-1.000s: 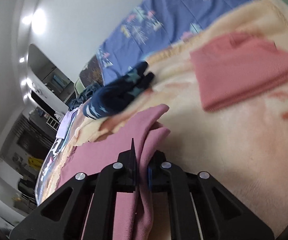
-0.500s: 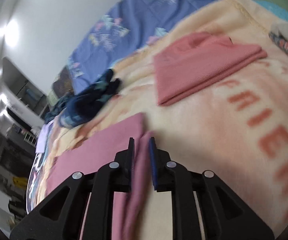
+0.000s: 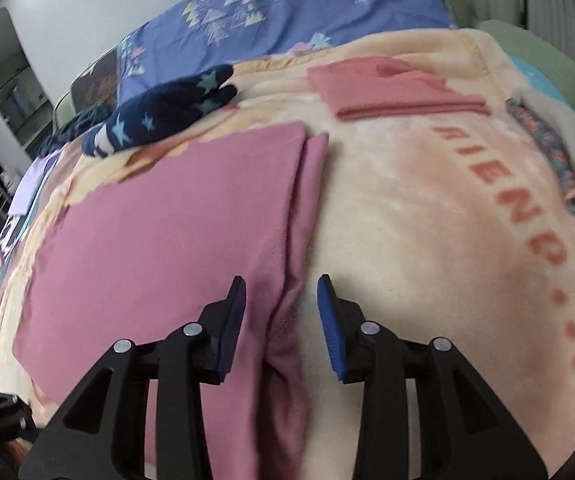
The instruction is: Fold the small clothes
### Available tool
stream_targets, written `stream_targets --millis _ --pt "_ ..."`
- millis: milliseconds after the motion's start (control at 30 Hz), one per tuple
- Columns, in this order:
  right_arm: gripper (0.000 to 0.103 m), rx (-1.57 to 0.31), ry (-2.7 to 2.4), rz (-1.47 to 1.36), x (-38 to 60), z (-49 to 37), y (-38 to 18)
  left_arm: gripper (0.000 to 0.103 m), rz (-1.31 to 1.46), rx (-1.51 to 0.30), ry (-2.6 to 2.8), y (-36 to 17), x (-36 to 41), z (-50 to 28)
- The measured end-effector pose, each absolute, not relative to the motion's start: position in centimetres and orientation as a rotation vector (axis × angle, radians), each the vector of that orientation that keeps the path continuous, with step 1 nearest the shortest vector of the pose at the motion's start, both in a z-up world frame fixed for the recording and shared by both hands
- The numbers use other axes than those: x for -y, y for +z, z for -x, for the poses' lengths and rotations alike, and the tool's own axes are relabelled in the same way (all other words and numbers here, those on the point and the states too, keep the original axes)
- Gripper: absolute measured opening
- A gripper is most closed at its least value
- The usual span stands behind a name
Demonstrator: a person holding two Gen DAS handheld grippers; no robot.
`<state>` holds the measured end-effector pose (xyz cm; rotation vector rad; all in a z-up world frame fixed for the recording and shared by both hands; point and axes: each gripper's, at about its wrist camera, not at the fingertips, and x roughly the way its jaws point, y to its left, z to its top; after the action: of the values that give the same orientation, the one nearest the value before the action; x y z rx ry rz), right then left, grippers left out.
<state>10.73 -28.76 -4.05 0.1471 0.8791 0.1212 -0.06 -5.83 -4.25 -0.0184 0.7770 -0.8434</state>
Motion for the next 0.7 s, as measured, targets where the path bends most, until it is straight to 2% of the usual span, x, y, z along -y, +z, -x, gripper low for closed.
stream_targets --millis 167,267,500,700 --pt "0.039 -0.762 0.221 0.059 22.0 -6.4 -0.6 0.05 0.069 -0.726 -0.557 -3.6 -4.0 -0.2" --pt "0.042 -0.713 0.304 0.193 16.4 -4.1 -0.8 0.052 0.094 -0.707 -0.393 -3.3 -8.7 -0.4" --pt "0.042 -0.446 0.471 0.772 2.7 4.0 -6.0 0.052 0.193 -0.689 -0.223 -4.1 -17.0 1.3" --pt "0.05 -0.316 0.533 1.03 -2.5 6.5 -9.4 0.05 0.238 -0.701 -0.205 -5.2 -20.3 2.7"
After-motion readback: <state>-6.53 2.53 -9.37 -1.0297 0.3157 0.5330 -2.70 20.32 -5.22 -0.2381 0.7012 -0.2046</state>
